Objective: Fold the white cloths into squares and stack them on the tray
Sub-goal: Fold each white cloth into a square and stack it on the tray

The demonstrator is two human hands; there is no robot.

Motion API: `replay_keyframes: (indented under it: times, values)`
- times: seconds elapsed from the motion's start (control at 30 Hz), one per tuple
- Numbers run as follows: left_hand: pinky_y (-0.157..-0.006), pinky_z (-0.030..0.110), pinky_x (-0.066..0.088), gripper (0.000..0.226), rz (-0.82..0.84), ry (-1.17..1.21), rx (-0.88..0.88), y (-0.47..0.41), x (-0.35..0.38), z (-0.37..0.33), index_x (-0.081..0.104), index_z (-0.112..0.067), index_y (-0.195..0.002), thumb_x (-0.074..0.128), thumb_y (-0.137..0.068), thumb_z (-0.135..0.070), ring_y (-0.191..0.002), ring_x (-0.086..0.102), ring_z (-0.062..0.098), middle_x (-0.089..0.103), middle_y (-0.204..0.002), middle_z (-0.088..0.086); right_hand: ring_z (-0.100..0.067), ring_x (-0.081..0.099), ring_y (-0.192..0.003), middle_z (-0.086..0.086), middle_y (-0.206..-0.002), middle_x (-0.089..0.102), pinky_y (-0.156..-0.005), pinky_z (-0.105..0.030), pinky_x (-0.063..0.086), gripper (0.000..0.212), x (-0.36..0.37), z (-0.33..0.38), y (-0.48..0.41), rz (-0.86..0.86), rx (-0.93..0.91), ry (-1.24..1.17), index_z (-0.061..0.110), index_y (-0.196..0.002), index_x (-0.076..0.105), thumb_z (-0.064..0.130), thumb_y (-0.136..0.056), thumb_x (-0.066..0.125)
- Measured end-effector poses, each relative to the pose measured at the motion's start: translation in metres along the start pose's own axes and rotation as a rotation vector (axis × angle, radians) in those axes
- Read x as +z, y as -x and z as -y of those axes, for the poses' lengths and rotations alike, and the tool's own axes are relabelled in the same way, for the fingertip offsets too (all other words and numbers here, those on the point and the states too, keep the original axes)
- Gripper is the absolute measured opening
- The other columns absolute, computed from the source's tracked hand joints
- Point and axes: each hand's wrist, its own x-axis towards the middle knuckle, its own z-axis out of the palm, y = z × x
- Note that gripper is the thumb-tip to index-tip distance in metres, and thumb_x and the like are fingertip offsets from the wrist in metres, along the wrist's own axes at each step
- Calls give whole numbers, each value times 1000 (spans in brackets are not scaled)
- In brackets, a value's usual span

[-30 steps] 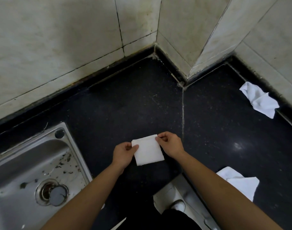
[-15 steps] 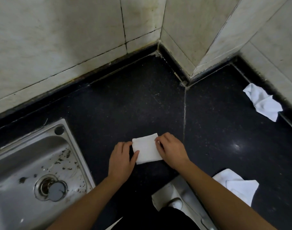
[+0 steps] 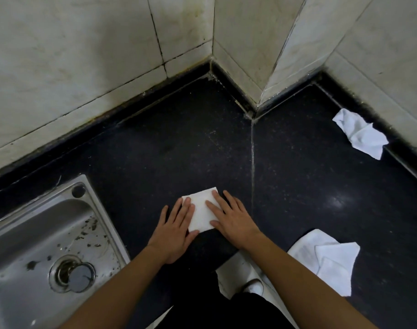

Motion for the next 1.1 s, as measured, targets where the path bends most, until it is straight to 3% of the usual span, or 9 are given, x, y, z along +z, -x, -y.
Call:
replay_keyframes:
  times: [0.07, 0.1, 0.2, 0.3, 0.47, 0.6, 0.7, 0.9, 1.1]
  values:
    - [-117, 57, 23, 74, -19, 33, -20, 3, -7, -3, 12, -12, -157, 14, -102, -61, -152, -1, 26, 1, -166, 9, -29, 20, -150, -7, -166, 15, -121, -46, 25, 64, -7, 3, 7, 38, 98, -148, 22, -157, 24, 52, -101, 32]
    - [-118, 55, 22, 72, -52, 65, -45, 3, -13, -5, 16, -13, -157, 16, -102, -60, -152, 4, 27, 5, -166, 11, -27, 25, -148, -7, -163, 21, -119, -43, 27, 64, -9, 4, 12, 4, 171, -233, 22, -156, 27, 54, -101, 37]
    - [-110, 53, 38, 58, -211, 104, -58, -12, -38, -10, 37, -12, -149, 42, -100, -43, -143, 32, 33, 32, -156, 17, -19, 54, -119, -1, -135, 50, -97, -34, 48, 57, -12, 4, 28, -115, 404, -413, 23, -141, 49, 57, -96, 50]
    - [-99, 50, 48, 71, -200, 8, 124, -46, -54, -14, 47, -16, -141, 77, -77, -17, -133, 45, 33, 48, -144, 16, -10, 60, -99, 6, -117, 57, -80, -27, 52, 51, -13, 8, 36, -53, 576, -550, 28, -126, 60, 64, -90, 55]
    - [-114, 45, 27, 64, 42, -213, 426, -93, -77, -19, 32, -24, -153, 50, -94, -8, -148, 17, 30, 25, -159, 10, -11, 60, -95, 7, -111, 57, -73, -25, 47, 48, -15, 13, 33, -24, 694, -613, 30, -119, 64, 64, -86, 60]
    - [-101, 43, 41, 48, -3, -345, 562, -105, -86, -14, 60, -20, -133, 60, -85, -14, -122, 50, 28, 57, -127, 6, -12, 60, -97, 5, -114, 57, -76, -26, 48, 39, -14, 16, 30, -4, 717, -661, 31, -115, 66, 58, -87, 63]
    - [-105, 40, 35, 38, 44, -390, 531, -107, -93, -14, 59, -18, -129, 52, -92, -17, -118, 47, 24, 55, -123, 4, -13, 59, -98, 4, -112, 55, -75, -27, 47, 40, -15, 18, 27, 5, 725, -682, 32, -113, 66, 59, -84, 66]
    - [-88, 29, 35, 14, 123, -40, 356, -101, -124, -11, 59, -29, -99, 54, -90, -20, -106, 46, 13, 51, -110, -7, -12, 58, -102, 4, -115, 55, -80, -25, 48, 54, -15, 17, 26, -11, 762, -802, 32, -122, 59, 59, -77, 72]
    - [-68, 28, 51, 17, 209, 529, 111, -80, -153, -3, 62, -30, -82, 66, -83, -14, -82, 63, 8, 66, -89, -10, -11, 52, -110, 2, -124, 48, -89, -23, 45, 82, -26, 13, 29, 38, 685, -1161, 34, -145, 42, 39, -75, 84]
